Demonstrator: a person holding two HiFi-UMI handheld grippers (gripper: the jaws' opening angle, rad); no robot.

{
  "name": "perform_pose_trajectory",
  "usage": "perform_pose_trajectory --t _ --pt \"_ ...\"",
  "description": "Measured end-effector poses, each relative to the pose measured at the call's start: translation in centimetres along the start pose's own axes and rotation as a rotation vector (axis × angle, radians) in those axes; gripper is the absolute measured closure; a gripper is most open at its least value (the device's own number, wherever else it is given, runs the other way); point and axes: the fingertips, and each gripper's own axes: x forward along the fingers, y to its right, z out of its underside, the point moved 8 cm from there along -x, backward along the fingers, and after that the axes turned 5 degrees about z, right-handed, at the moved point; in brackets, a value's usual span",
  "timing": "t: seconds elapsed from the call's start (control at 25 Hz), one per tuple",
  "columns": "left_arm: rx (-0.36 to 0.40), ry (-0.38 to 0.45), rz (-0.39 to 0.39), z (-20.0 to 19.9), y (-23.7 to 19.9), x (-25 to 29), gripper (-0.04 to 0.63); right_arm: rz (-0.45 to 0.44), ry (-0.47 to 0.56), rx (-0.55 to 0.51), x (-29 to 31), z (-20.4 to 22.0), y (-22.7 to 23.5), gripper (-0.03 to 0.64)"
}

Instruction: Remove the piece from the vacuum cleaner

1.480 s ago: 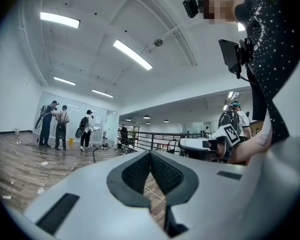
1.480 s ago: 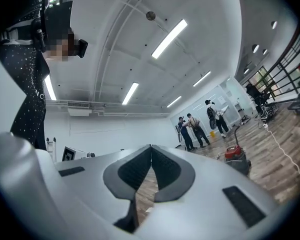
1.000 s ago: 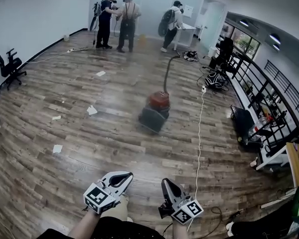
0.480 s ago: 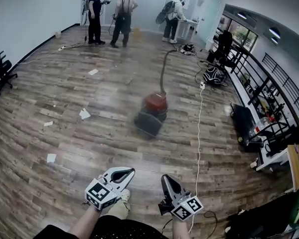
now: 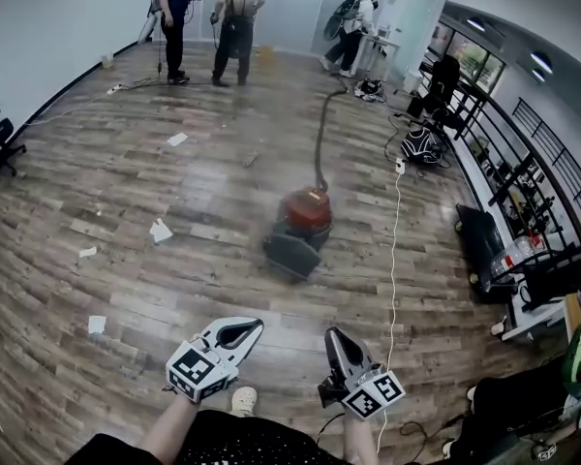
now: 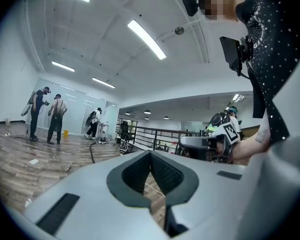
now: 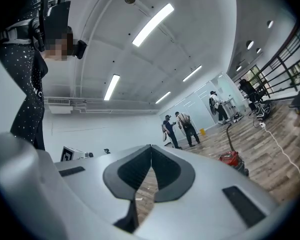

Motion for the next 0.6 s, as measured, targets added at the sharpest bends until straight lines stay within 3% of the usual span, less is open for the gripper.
perform_pose_trajectory --t 0.36,0.6 --pt "0.001 -0.047 0.128 -0.1 -4.8 5.8 0.588 0.061 0.014 0.035 3.4 -0.4 4.1 0.604" --pt "0.028 -0.077 0.132 0.0 -9.8 9.4 0.588 0.054 -0.010 0.084 8.5 -0.1 8.8 0.604"
